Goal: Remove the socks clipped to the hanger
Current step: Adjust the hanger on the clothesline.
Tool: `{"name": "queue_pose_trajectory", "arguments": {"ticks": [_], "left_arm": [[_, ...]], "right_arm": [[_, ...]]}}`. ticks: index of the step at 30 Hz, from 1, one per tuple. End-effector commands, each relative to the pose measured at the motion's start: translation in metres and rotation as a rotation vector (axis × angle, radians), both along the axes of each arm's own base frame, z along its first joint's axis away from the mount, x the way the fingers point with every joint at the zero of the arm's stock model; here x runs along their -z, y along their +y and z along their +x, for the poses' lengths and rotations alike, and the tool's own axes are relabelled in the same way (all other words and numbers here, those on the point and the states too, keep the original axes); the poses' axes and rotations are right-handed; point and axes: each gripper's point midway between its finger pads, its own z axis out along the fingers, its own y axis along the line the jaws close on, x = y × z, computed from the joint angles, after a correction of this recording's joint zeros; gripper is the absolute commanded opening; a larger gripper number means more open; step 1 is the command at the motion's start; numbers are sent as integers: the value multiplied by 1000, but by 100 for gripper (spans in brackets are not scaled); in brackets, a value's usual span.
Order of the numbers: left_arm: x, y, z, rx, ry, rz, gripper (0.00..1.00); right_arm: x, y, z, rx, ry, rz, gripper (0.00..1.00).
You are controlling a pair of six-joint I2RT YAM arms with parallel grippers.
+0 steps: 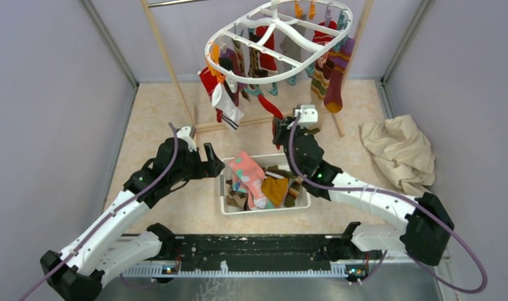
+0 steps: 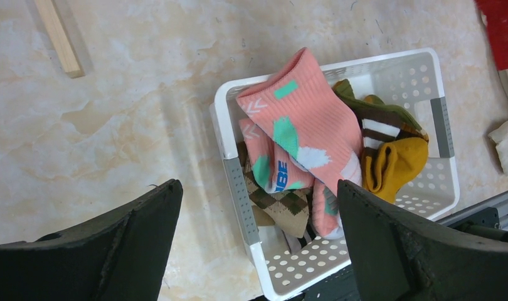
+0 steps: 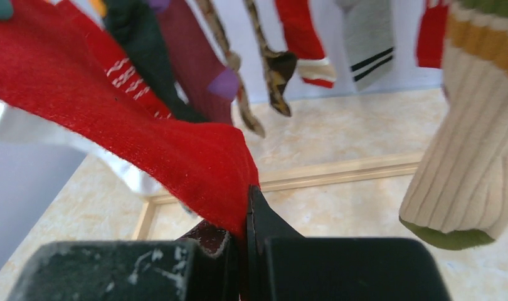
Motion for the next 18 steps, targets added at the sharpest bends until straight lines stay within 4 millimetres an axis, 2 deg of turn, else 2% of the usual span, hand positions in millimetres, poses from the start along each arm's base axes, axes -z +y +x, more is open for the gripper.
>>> {"name": "queue_pose_trajectory", "arguments": {"ticks": [1, 10, 18], "left_arm": [[-16, 4, 2, -8, -39, -3, 99], [-18, 4, 3, -10, -43, -4, 99], [-21, 0, 6, 0, -45, -6, 99]], "right_arm": [[-23, -36, -1, 58, -19, 50, 0], [-30, -103, 16, 176, -2, 50, 0], [-37, -151, 47, 253, 22, 80, 0]]}}
